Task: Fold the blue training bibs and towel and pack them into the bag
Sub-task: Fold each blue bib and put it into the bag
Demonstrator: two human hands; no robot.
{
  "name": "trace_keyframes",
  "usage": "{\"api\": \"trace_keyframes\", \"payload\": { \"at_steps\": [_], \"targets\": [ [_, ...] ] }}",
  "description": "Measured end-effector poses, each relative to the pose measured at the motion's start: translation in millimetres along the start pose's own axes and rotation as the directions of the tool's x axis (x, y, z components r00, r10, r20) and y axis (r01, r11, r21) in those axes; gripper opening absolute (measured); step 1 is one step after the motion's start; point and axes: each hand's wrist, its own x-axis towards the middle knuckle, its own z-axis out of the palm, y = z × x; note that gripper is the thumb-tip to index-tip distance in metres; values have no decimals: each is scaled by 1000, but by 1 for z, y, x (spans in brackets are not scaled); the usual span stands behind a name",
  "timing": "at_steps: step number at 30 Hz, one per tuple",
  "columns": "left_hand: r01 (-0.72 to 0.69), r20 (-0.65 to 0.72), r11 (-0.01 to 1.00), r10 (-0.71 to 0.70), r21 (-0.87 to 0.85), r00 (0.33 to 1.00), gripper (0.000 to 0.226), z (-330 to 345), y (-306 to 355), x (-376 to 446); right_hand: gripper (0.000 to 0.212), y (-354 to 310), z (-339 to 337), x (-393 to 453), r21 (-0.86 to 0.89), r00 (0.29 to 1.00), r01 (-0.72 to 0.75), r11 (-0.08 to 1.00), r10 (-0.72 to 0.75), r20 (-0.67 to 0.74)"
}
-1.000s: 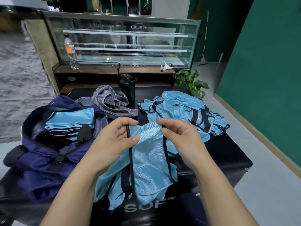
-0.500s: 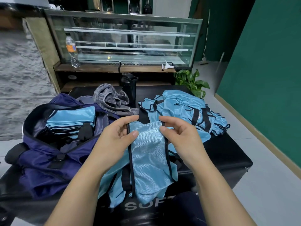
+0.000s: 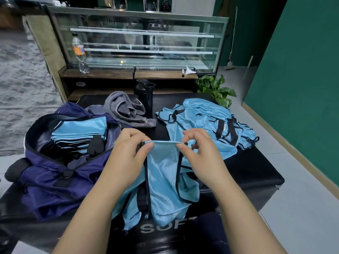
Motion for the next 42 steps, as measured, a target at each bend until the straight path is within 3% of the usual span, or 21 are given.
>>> {"api": "trace_keyframes", "payload": {
  "at_steps": [7,12,18,22,27,31,35,39,42],
  "targets": [
    [166,28,956,-164,-240,986,23,6,2,-1,10,2,2,0,270,993,-116,956,102,63],
    [242,93,850,-225,-468,970,27,7,1,-1,9,9,6,1,375,968,-223,900,160,192],
    [292,182,772,-228,-565,956,11,20,-7,0,27,18,9,7,416,971,-216,884,240,-8],
    [303,260,879,-215,-368,941,21,30,-36,-5,20,24,5,10,514,933,-215,830,331,-144],
    [275,385,954,-211,-118,898,40,48,-66,-16,25,30,1,12,560,887,-176,810,377,-267],
    [281,337,959,-252,-38,907,15,63,-81,-14,24,28,-1,14,514,884,-184,838,369,-285],
    [278,234,941,-231,-193,944,18,58,-65,-4,19,23,-1,11,371,914,-256,893,348,-208],
    [150,86,951,-131,-271,988,15,36,-32,11,17,5,3,4,315,958,-283,906,286,38],
    [79,32,947,-72,-310,997,22,20,-6,14,19,-9,6,-4,170,959,-200,965,156,238]
  ]
}}
